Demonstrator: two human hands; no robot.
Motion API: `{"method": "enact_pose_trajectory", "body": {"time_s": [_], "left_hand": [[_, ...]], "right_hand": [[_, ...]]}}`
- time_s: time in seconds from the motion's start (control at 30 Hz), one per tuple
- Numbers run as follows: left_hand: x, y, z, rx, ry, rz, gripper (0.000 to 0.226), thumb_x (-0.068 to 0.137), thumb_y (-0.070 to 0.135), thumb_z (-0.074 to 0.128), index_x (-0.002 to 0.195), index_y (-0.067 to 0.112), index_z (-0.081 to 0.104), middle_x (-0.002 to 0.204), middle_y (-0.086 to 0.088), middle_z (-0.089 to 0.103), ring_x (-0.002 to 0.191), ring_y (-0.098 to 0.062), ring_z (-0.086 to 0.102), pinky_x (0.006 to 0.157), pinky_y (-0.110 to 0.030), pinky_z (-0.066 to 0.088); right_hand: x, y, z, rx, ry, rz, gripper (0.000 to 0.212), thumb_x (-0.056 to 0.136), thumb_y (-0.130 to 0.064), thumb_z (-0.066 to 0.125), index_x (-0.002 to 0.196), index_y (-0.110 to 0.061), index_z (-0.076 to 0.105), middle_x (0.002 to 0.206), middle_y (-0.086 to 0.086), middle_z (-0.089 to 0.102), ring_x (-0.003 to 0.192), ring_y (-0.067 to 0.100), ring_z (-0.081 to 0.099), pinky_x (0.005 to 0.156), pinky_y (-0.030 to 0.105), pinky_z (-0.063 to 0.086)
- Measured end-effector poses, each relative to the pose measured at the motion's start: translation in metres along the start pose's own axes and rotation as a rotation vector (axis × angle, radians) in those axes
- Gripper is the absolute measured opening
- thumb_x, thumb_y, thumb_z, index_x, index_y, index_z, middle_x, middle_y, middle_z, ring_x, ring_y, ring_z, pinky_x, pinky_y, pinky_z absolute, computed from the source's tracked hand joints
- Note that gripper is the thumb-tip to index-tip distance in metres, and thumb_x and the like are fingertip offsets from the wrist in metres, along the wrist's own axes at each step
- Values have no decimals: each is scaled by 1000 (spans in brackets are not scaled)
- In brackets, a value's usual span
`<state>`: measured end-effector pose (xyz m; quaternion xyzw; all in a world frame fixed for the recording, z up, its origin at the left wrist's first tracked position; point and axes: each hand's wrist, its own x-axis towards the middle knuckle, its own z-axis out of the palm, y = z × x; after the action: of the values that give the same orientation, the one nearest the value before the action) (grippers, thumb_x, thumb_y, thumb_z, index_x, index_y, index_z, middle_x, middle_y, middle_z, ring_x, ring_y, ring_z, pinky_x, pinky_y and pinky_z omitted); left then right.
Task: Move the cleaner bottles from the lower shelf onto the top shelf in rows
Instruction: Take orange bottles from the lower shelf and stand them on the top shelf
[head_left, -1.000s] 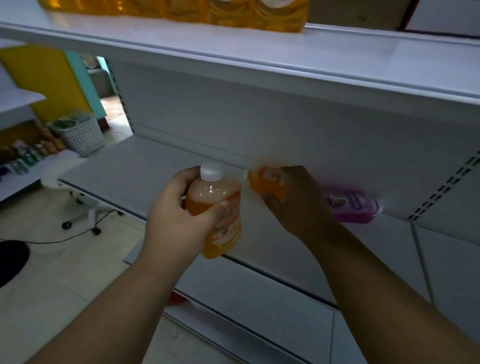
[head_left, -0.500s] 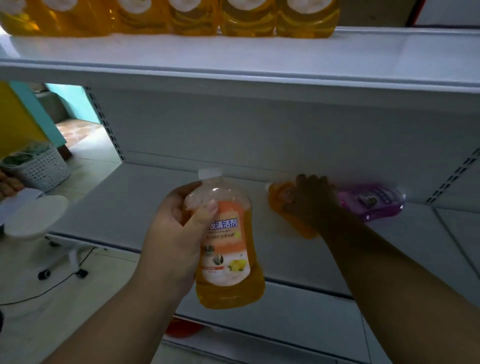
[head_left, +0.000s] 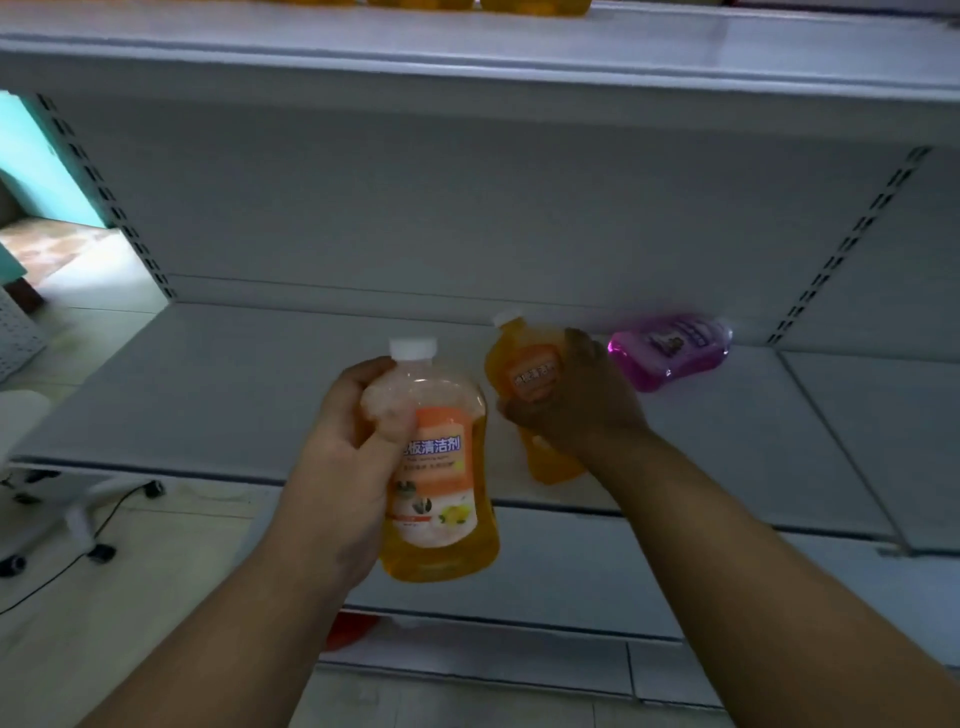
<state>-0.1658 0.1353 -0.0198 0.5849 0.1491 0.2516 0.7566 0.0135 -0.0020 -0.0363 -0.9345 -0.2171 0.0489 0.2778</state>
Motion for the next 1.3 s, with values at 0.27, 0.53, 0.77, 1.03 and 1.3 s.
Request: {"method": "enact_pose_trajectory", "body": {"time_s": [0.27, 0.53, 0.77, 1.03, 1.3], "left_hand": [[-73, -5, 45, 106, 105, 115, 36, 68, 67, 67, 102, 55, 63, 102, 9, 74, 89, -17, 74, 62, -29, 59], [-132, 4, 115, 282, 110, 187, 12, 95, 44, 60, 105, 49, 56, 95, 15, 71, 83, -7, 72, 60, -27, 59], [-150, 86, 136, 275, 102, 340, 13, 95, 43, 61, 108, 43, 58, 100, 3, 72, 83, -12, 73, 61, -30, 60], [-140, 170, 107, 288, 111, 464, 23, 84, 61, 57, 104, 51, 55, 94, 13, 71, 81, -2, 71, 54, -21, 56], [-80, 248, 36, 216, 82, 577, 43, 76, 70, 59, 113, 49, 55, 106, 10, 70, 92, -15, 73, 65, -34, 61]], "right_hand": [[-122, 48, -52, 590, 93, -79, 64, 58, -50, 86, 104, -44, 42, 95, -19, 61, 82, -15, 60, 57, 9, 44], [-243, 77, -134, 763, 138, -291, 101, 53, -62, 82, 137, -54, 27, 119, -21, 52, 97, -5, 62, 68, 22, 58], [-266, 23, -202, 775, 299, -574, 89, 51, -61, 82, 124, -53, 33, 116, -15, 51, 97, 0, 63, 68, 24, 59], [-250, -60, -239, 805, 338, -816, 85, 55, -60, 81, 122, -65, 29, 101, -51, 42, 95, -18, 56, 56, 6, 48], [-191, -173, -233, 730, 478, -902, 87, 53, -70, 76, 125, -59, 27, 116, -26, 43, 96, -15, 56, 59, 10, 51]]}}
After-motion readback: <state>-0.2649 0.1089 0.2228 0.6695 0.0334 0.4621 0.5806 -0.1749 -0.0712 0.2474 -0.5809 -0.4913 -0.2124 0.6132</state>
